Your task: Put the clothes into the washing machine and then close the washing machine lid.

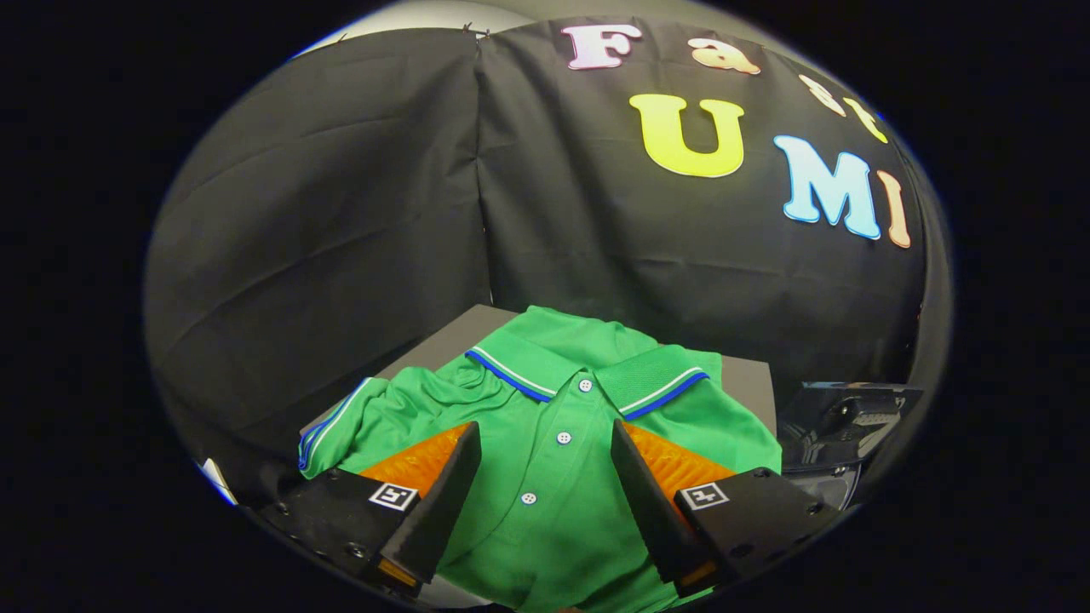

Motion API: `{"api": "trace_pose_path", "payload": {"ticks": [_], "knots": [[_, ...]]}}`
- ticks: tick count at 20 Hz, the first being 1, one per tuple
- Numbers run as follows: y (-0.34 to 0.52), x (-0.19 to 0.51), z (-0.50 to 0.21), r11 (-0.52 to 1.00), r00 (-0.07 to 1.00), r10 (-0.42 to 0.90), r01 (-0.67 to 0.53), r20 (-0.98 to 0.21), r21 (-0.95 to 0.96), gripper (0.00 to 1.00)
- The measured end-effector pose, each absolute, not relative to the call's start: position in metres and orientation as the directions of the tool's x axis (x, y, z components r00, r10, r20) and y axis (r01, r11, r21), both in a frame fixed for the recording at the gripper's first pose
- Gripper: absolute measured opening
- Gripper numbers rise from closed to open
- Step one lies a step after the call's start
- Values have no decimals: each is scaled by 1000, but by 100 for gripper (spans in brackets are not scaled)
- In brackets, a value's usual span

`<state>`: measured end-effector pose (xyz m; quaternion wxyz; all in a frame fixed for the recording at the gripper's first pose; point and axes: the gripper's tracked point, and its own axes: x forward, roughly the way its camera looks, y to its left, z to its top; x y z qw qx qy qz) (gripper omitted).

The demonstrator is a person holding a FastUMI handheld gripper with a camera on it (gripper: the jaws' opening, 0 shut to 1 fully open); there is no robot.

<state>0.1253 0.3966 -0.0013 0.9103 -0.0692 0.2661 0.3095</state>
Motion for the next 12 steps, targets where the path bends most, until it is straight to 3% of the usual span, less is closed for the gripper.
{"api": "trace_pose_path", "payload": {"ticks": [5, 12], "knots": [[400, 130, -26, 791, 611, 485, -611, -626, 16, 96], [402, 133, -28, 783, 598, 465, -622, -653, -12, 95]]}}
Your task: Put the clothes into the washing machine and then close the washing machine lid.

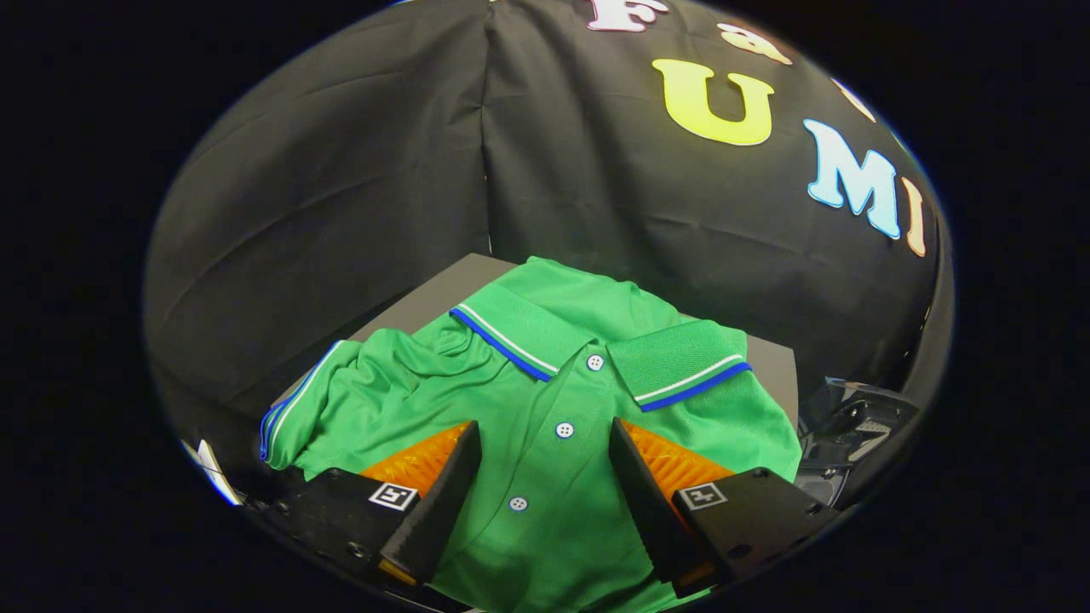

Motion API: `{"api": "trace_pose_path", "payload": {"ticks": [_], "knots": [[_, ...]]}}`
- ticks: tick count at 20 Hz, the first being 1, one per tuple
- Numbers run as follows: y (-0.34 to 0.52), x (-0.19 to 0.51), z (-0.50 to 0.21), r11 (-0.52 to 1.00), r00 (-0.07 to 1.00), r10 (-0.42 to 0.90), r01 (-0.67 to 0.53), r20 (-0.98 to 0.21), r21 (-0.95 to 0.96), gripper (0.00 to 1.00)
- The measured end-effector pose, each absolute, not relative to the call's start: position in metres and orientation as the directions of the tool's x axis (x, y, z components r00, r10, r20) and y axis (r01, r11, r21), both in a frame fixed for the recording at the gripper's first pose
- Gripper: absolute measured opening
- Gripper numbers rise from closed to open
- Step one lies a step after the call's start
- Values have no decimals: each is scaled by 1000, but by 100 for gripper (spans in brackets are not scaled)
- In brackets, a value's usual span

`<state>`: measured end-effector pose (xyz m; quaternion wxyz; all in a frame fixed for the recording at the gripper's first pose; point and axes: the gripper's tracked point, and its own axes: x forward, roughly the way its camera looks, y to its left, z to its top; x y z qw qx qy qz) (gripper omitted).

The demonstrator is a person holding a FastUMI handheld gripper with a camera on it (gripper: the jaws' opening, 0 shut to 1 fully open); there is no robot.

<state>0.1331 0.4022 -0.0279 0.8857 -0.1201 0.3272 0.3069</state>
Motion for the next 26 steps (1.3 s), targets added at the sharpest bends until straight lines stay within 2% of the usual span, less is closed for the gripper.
{"api": "trace_pose_path", "payload": {"ticks": [4, 7, 11, 13, 14, 15, 26], "knots": [[406, 133, -29, 769, 575, 468, -639, -671, -12, 90], [406, 139, -28, 779, 614, 473, -626, -633, -25, 34], [412, 142, -34, 774, 601, 463, -632, -652, -32, 35], [408, 140, -31, 762, 606, 465, -645, -646, -57, 7], [408, 140, -34, 765, 616, 461, -640, -639, -65, 7], [405, 139, -26, 762, 627, 461, -643, -628, -82, 2], [389, 134, 32, 810, 733, 525, -586, -432, -12, 1]]}}
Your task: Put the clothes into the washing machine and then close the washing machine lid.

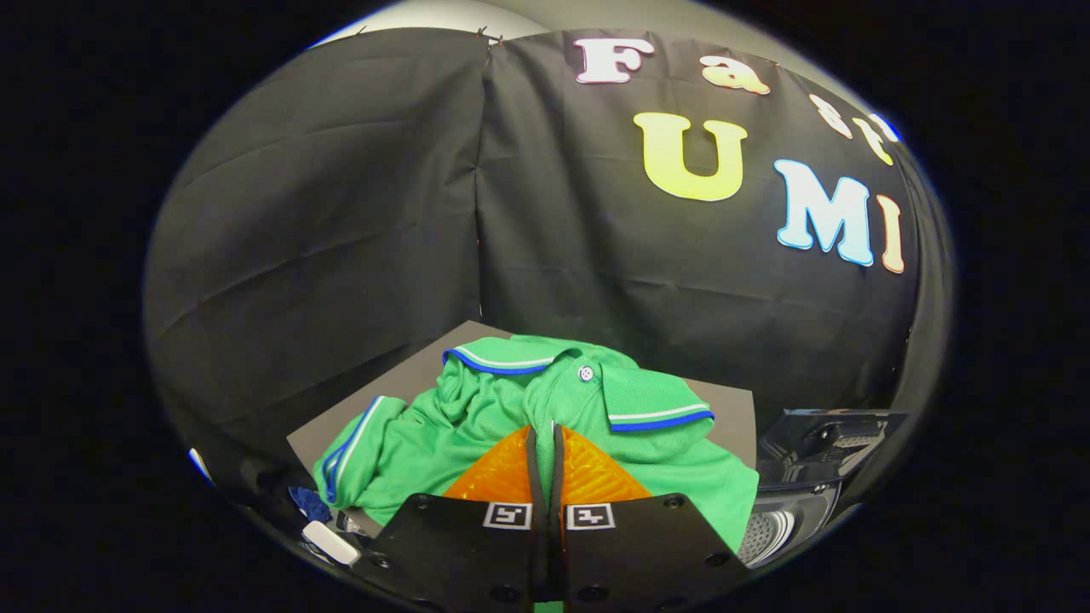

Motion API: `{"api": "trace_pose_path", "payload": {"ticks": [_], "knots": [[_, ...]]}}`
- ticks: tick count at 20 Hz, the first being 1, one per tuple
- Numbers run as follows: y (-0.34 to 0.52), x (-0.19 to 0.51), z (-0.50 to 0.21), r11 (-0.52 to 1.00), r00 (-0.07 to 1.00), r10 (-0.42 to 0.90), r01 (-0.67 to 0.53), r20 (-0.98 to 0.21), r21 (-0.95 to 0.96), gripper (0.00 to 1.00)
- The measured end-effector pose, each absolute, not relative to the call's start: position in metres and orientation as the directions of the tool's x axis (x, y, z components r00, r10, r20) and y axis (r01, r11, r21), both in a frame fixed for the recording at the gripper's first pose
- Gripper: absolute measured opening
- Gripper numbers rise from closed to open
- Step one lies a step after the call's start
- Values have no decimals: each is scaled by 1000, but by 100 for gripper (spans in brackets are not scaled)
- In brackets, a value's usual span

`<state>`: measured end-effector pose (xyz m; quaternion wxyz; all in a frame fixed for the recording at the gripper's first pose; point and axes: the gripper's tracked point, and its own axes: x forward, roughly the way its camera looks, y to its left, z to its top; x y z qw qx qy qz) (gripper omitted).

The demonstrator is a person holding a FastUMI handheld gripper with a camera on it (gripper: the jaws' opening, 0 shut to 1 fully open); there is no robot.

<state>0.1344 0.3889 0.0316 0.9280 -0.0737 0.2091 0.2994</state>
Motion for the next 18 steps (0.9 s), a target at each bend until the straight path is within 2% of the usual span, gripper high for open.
{"api": "trace_pose_path", "payload": {"ticks": [11, 18], "knots": [[317, 143, 68, 817, 754, 547, -575, -363, 37, 1], [252, 156, 78, 843, 784, 516, -536, -346, 43, 1]]}}
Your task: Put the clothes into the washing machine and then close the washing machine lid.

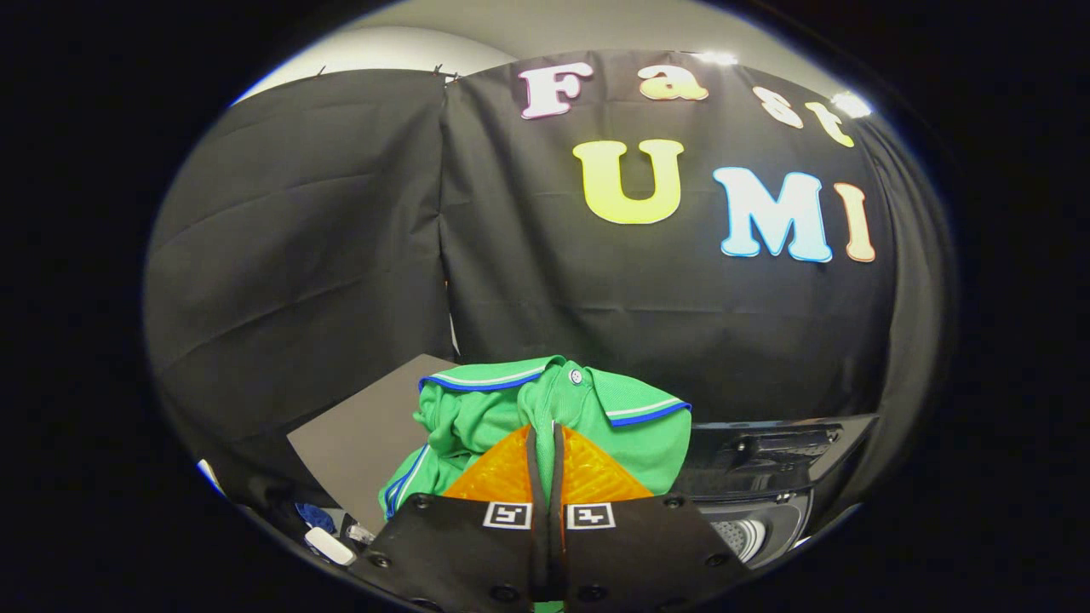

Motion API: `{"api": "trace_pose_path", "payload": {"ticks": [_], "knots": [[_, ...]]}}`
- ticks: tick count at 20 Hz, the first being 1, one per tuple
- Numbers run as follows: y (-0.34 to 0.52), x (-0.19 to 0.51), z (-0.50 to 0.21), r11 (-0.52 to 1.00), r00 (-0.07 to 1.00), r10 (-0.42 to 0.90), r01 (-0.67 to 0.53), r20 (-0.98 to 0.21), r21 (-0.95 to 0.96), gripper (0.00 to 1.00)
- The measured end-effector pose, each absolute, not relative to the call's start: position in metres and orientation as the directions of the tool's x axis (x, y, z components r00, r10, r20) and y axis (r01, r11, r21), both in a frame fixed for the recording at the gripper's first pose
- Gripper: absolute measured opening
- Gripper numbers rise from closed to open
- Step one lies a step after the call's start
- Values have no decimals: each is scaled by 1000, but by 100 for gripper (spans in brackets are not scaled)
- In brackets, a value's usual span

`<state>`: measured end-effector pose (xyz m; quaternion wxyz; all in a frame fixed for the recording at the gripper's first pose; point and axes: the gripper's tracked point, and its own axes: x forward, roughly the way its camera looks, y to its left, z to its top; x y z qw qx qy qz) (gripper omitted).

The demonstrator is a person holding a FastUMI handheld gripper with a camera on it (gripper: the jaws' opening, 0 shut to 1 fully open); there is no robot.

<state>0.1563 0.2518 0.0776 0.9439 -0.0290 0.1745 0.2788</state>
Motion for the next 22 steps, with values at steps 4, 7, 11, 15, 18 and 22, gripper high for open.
{"api": "trace_pose_path", "payload": {"ticks": [4, 7, 11, 15, 18, 22], "knots": [[212, 165, 78, 862, 803, 490, -504, -340, 54, 1], [187, 168, 77, 873, 814, 475, -484, -336, 60, 1], [153, 176, 77, 891, 833, 446, -449, -327, 69, 1], [118, 181, 76, 910, 854, 409, -407, -321, 75, 1], [93, 186, 71, 925, 869, 375, -375, -322, 66, 1], [64, 191, 59, 940, 880, 335, -336, -338, 57, 1]]}}
